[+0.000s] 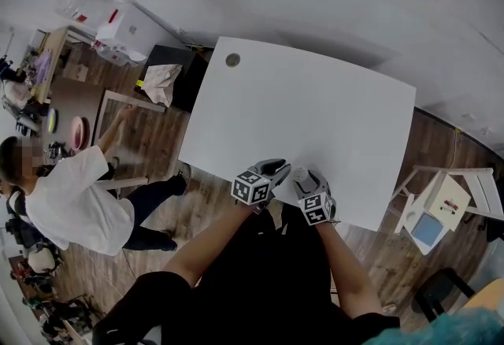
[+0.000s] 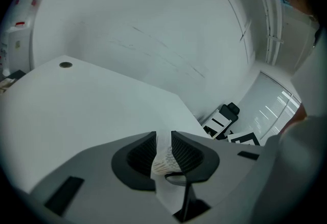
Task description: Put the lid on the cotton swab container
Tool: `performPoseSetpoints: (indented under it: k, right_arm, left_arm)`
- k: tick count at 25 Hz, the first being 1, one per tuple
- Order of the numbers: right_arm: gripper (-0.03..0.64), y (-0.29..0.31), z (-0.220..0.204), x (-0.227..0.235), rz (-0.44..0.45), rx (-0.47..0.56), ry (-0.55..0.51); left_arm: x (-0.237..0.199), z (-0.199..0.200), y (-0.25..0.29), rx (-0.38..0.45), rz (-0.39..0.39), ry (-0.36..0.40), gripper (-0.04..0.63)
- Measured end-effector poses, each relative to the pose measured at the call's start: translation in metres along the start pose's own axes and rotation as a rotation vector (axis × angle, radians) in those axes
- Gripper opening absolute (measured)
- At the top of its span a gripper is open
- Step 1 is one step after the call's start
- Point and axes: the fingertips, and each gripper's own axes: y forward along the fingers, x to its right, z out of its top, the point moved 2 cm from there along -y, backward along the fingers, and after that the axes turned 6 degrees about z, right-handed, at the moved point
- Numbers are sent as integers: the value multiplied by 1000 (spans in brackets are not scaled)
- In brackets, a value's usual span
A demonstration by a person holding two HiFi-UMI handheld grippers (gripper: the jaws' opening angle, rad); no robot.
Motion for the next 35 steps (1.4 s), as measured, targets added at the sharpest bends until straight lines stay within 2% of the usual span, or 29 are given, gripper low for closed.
performPoseSetpoints:
  k: [4, 11, 19, 21, 25, 32, 35]
  right_arm:
    - [237, -2, -3, 0, 3, 1, 3]
    - [236, -3, -3, -4, 15, 7, -7]
    - [236, -2, -3, -6, 16, 27, 4]
    - [236, -3, -4, -7, 22, 25, -4]
    - [237, -2, -5, -8, 34, 26, -14]
    - [236, -4, -7, -8, 37, 38, -9]
    - [236, -5, -8, -8, 38, 40, -5]
  left_arm:
    - [13, -7, -2, -32, -22, 14, 95]
    - [25, -11, -4, -33, -48, 52, 95]
    - [48, -20, 1, -75, -147, 85, 95]
    - [50, -26, 6, -98, -149, 95, 95]
    - [51, -35, 14, -142, -142, 168, 95]
    - [51, -47, 24, -180, -130, 180, 92]
    - [48, -46, 25, -179, -116, 163, 66]
